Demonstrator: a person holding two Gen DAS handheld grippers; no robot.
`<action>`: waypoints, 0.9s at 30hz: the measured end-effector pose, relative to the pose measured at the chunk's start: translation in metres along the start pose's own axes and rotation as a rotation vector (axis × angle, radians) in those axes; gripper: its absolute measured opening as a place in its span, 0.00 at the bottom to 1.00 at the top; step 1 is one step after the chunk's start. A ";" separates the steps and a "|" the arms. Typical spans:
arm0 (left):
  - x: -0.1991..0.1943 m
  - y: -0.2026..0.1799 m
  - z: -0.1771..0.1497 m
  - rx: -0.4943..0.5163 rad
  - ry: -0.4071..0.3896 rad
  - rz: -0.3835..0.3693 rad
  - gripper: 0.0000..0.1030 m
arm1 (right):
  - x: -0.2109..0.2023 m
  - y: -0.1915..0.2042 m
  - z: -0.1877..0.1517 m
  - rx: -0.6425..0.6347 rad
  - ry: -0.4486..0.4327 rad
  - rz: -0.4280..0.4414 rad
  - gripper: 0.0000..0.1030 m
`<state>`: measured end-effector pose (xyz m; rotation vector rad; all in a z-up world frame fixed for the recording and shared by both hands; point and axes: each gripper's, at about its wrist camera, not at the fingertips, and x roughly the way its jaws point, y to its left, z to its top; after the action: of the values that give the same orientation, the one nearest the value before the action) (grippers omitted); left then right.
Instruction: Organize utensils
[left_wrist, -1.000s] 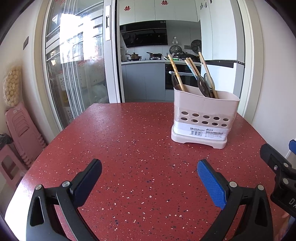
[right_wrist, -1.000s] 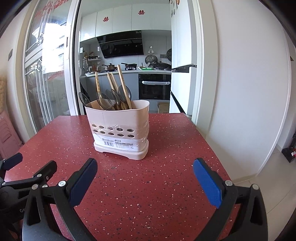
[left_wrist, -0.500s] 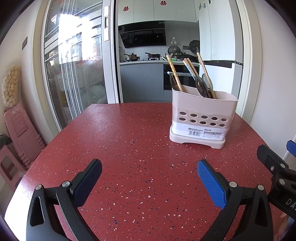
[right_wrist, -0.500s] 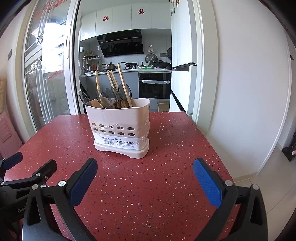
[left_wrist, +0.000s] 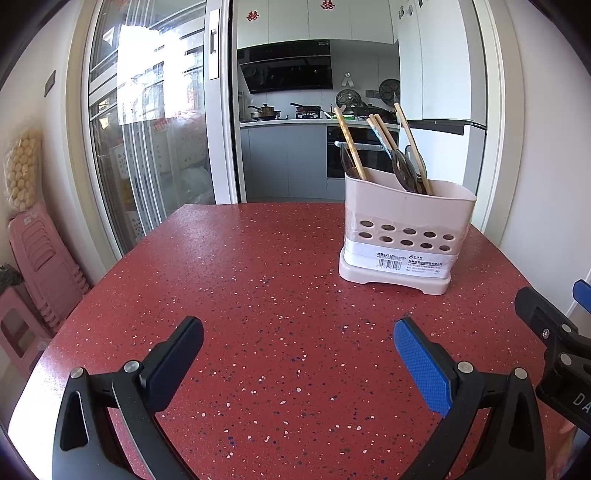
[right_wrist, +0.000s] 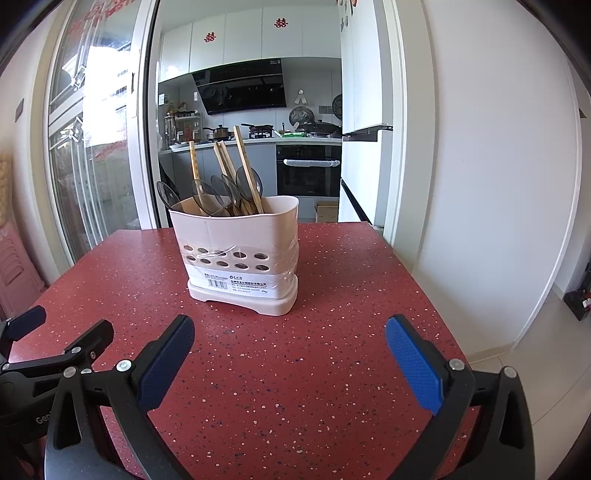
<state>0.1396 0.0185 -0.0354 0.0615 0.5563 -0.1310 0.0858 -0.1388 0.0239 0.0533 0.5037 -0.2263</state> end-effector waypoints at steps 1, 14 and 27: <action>0.000 0.000 0.000 0.000 0.000 -0.001 1.00 | 0.000 0.000 0.000 0.000 0.000 0.001 1.00; 0.001 -0.003 0.000 0.003 0.005 -0.004 1.00 | 0.001 -0.001 0.000 0.002 0.002 0.001 1.00; 0.001 -0.002 -0.001 0.002 0.006 -0.006 1.00 | 0.003 -0.003 -0.003 0.002 0.005 0.000 1.00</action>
<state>0.1402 0.0161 -0.0367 0.0628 0.5626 -0.1369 0.0863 -0.1417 0.0198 0.0560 0.5082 -0.2263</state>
